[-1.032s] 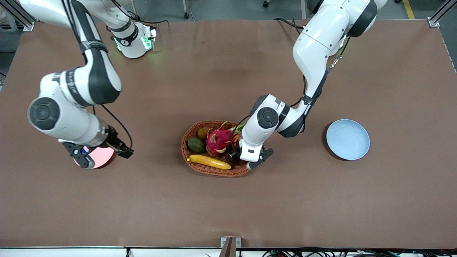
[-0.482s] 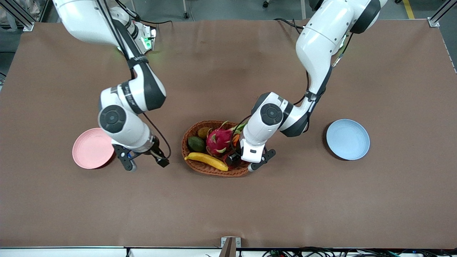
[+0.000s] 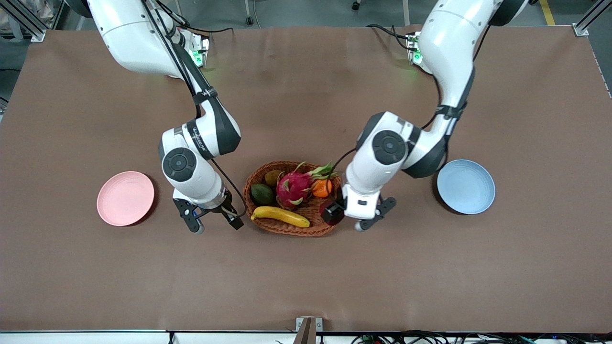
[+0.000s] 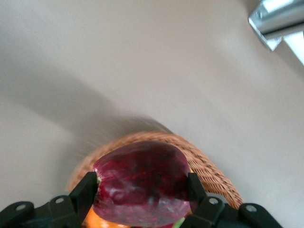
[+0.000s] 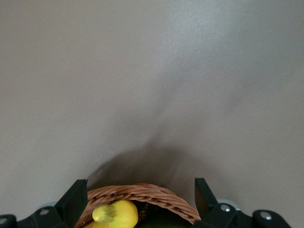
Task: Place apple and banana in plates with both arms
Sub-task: 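Carry the apple to the blue plate while the right gripper lowers to the banana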
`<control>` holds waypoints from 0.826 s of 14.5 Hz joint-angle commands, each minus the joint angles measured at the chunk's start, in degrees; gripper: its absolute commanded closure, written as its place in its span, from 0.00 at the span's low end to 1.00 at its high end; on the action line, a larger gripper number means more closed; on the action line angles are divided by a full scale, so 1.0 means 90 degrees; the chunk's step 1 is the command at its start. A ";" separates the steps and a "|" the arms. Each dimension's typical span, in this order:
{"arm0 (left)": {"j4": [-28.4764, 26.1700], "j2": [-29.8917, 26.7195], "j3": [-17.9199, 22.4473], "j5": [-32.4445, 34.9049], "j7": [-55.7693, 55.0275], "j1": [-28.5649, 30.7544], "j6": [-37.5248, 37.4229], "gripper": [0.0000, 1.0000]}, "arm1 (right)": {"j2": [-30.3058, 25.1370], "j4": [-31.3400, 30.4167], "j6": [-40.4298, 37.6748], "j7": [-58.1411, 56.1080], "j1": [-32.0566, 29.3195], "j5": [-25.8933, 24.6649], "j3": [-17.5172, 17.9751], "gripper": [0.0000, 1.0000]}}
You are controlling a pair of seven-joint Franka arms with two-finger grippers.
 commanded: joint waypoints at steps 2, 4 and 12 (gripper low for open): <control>-0.1451 -0.1358 -0.0026 0.0059 0.1179 0.0781 -0.0293 0.78 | 0.0178 0.0073 0.0253 0.0116 0.0207 0.0023 -0.0054 0.07; -0.2348 -0.2061 -0.0035 0.0059 0.2212 0.1366 -0.0303 0.78 | 0.0246 0.0073 0.0380 0.0310 0.0314 0.0003 -0.0064 0.08; -0.4559 -0.3081 -0.0045 0.0185 0.5848 0.3750 -0.0235 0.77 | 0.0315 0.0131 0.0604 0.0389 0.0461 0.0003 -0.0054 0.18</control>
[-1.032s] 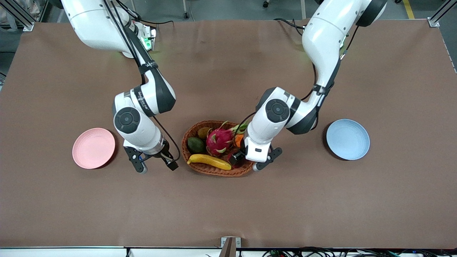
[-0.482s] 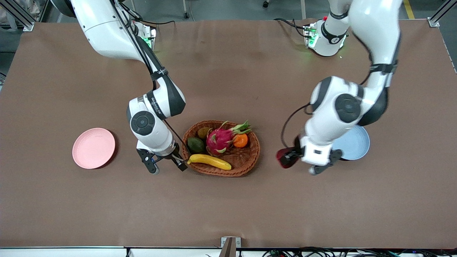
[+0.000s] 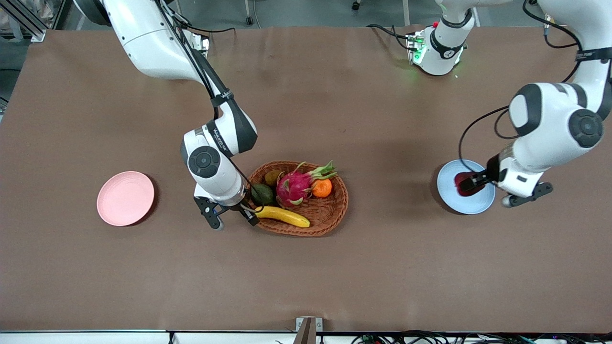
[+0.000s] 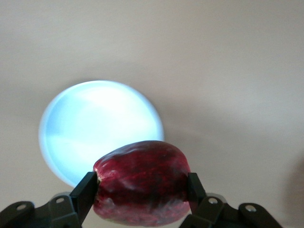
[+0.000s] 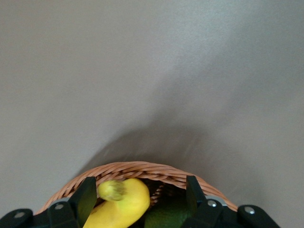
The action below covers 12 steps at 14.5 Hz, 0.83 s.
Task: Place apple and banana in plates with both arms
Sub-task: 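Carry the apple to the blue plate while the right gripper lowers to the banana, then release the apple on the blue plate while the right gripper grasps the banana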
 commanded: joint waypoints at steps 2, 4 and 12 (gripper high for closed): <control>-0.0440 0.0104 -0.0087 0.0227 0.0689 0.0597 0.0391 0.77 | 0.0120 0.0077 0.0228 0.0104 0.0126 -0.0016 -0.0061 0.20; -0.0421 0.0504 -0.0077 0.0237 0.0710 0.0598 0.0820 0.77 | 0.0198 0.0087 0.0257 0.0094 0.0145 -0.0065 -0.0061 0.25; -0.0372 0.1336 -0.0087 0.0237 0.0700 0.0550 0.1838 0.75 | 0.0325 0.0077 0.0423 0.0104 0.0350 -0.0133 -0.0061 0.37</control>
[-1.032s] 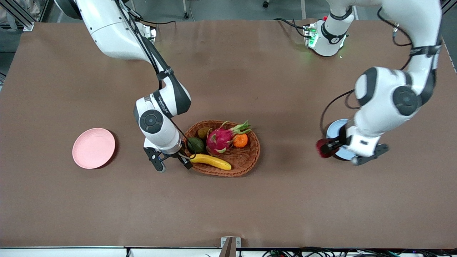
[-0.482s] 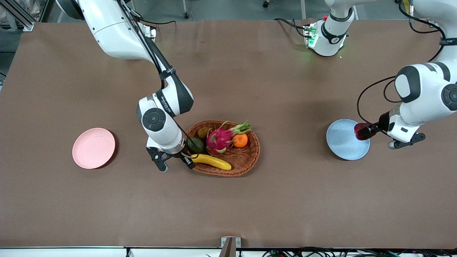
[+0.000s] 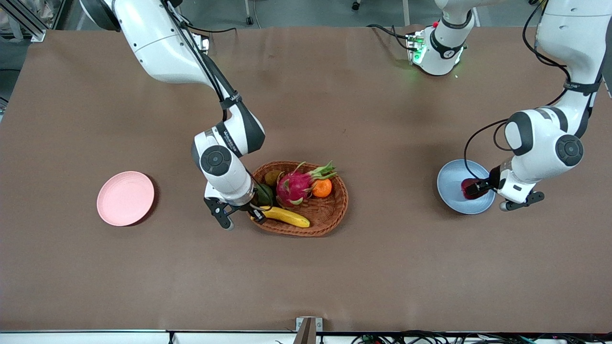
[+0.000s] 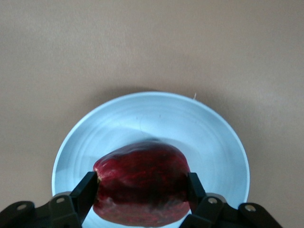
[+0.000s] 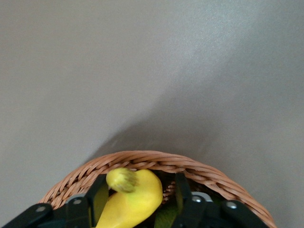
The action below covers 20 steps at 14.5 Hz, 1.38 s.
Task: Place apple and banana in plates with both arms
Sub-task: 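Release the apple on the blue plate while the right gripper grasps the banana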
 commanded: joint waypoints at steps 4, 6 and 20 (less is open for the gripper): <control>0.0041 -0.0077 -0.0017 0.0117 -0.0058 -0.0030 0.0016 0.03 | 0.0050 0.0051 0.0027 0.0085 0.0139 -0.0076 -0.0065 0.65; 0.0051 -0.0301 -0.0027 0.0117 -0.0068 -0.0030 -0.0139 0.00 | 0.0040 0.0051 0.0017 0.0065 0.0130 -0.0086 -0.0075 0.78; 0.1991 -0.2451 -0.0163 0.0126 -0.0019 -0.0011 -0.4074 0.00 | -0.0204 0.1006 -0.1670 0.0036 0.0061 0.0071 -0.0036 1.00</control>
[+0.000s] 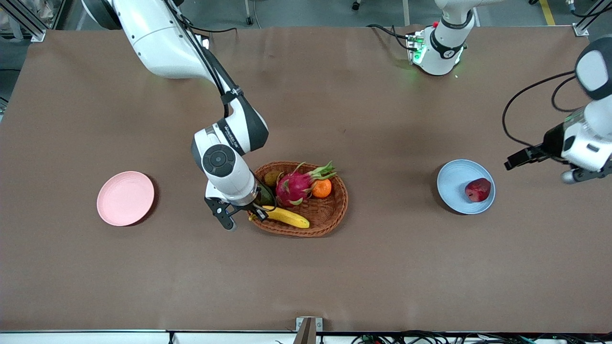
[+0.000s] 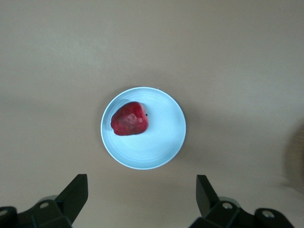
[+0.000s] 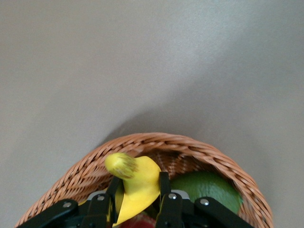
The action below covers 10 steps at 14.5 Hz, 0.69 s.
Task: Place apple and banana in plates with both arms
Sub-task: 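Release the apple on the blue plate while the right gripper grasps the banana, then lift the yellow banana with the right gripper and carry it to the pink plate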
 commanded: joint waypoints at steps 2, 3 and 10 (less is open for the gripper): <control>0.1172 -0.0060 -0.0142 0.0125 -0.0019 -0.0024 -0.0817 0.00 | -0.0398 0.0239 -0.0744 -0.0042 -0.0286 0.0047 0.0037 1.00; 0.1436 -0.0070 -0.0219 0.0125 -0.0019 -0.0014 -0.0915 0.00 | -0.0505 0.0239 -0.0871 -0.0352 -0.0491 0.0047 0.0056 1.00; 0.2288 0.0028 -0.0249 0.0135 0.0351 -0.0043 -0.1354 0.00 | -0.1218 -0.0511 -0.1439 -0.3982 -0.1956 0.0008 -0.0002 1.00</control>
